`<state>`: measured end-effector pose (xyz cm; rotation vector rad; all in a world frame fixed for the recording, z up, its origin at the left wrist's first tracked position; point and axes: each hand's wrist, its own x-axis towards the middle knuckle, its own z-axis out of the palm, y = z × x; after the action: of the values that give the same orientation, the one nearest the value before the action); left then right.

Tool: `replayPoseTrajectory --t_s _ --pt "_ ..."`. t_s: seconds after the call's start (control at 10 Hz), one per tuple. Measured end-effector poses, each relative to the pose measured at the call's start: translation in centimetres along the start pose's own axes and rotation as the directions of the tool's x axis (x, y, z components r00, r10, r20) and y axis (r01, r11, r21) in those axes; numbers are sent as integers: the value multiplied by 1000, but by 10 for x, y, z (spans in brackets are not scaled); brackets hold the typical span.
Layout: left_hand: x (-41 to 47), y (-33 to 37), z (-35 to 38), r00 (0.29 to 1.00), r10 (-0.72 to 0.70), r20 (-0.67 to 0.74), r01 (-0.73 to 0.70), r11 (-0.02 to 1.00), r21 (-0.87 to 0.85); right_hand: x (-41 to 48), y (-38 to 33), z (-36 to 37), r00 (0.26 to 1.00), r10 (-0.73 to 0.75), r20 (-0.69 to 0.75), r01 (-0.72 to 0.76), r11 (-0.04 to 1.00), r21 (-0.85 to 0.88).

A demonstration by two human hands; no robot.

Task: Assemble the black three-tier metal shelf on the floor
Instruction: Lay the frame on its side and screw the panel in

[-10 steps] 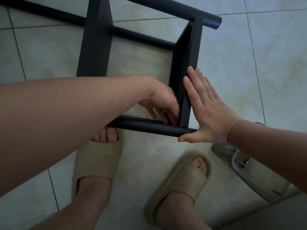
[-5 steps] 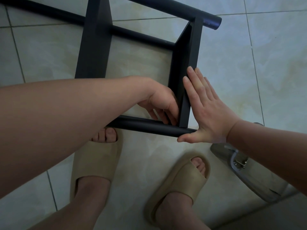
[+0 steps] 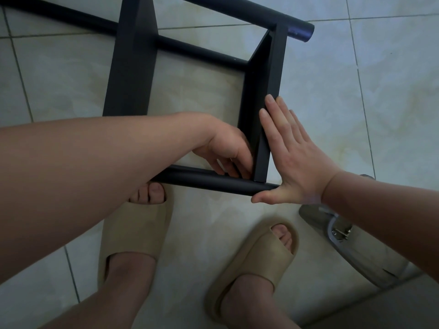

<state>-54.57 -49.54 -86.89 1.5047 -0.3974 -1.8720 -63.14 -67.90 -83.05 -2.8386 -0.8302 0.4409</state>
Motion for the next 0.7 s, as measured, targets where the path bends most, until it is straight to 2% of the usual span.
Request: replayPoseTrajectory --t_s 0.7 --pt "6 0 -1 999 4 -32 -5 1000 -30 0 -1 -2 1000 6 3 -6 1000 2"
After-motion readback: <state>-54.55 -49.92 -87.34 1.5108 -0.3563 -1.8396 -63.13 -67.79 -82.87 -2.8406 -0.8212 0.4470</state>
